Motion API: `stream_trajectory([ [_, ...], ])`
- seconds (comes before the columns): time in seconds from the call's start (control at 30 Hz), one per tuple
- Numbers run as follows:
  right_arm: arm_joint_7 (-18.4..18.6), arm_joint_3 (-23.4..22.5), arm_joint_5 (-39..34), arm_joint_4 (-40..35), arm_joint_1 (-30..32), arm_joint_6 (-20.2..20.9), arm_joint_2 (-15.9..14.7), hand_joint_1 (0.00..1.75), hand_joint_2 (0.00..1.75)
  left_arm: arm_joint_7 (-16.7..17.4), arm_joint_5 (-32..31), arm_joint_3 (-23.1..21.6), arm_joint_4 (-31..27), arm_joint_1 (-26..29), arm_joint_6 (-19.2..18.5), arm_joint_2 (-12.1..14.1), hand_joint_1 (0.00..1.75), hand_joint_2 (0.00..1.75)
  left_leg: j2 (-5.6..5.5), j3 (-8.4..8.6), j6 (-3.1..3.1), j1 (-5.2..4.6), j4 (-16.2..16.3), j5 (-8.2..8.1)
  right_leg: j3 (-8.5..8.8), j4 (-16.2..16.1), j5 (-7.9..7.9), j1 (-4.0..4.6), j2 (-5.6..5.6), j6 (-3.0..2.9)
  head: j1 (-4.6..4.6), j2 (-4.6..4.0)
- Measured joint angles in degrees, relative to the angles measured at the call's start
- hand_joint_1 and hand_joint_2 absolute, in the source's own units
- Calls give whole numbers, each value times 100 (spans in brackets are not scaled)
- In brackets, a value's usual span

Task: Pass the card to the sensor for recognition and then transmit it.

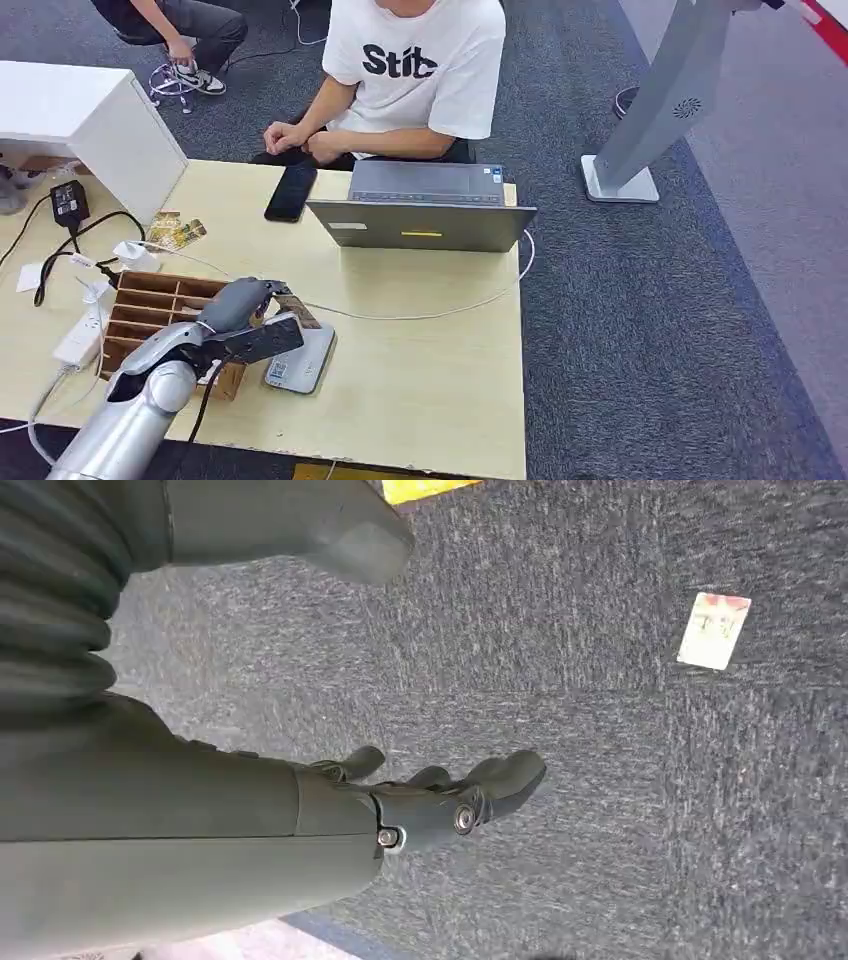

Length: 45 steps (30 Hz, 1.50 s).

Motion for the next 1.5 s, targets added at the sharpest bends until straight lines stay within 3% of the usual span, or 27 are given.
stream_trajectory([
  [1.03,9,173,-13,0,-17,15,13,0,175,372,-289,-299,166,-50,276,533,175,175,-4,17,-1,-1,0,4,22,7,0,-1,-6,0,2,0],
  [1.2,42,208,-33,0,-18,11,15,0,175,398,-515,-301,201,22,522,625,175,175,-5,18,-1,0,-1,4,21,7,0,0,-7,0,2,0],
  [1.37,39,249,-90,0,-18,-2,31,0,175,511,-1091,-317,238,168,1084,618,175,175,-4,17,-1,0,0,4,19,7,0,0,-6,0,0,0],
  [1.5,39,280,-101,0,-19,-4,44,0,175,511,-1159,-317,262,202,1163,610,175,175,-6,16,-1,0,0,4,19,7,0,-1,-8,0,2,0],
])
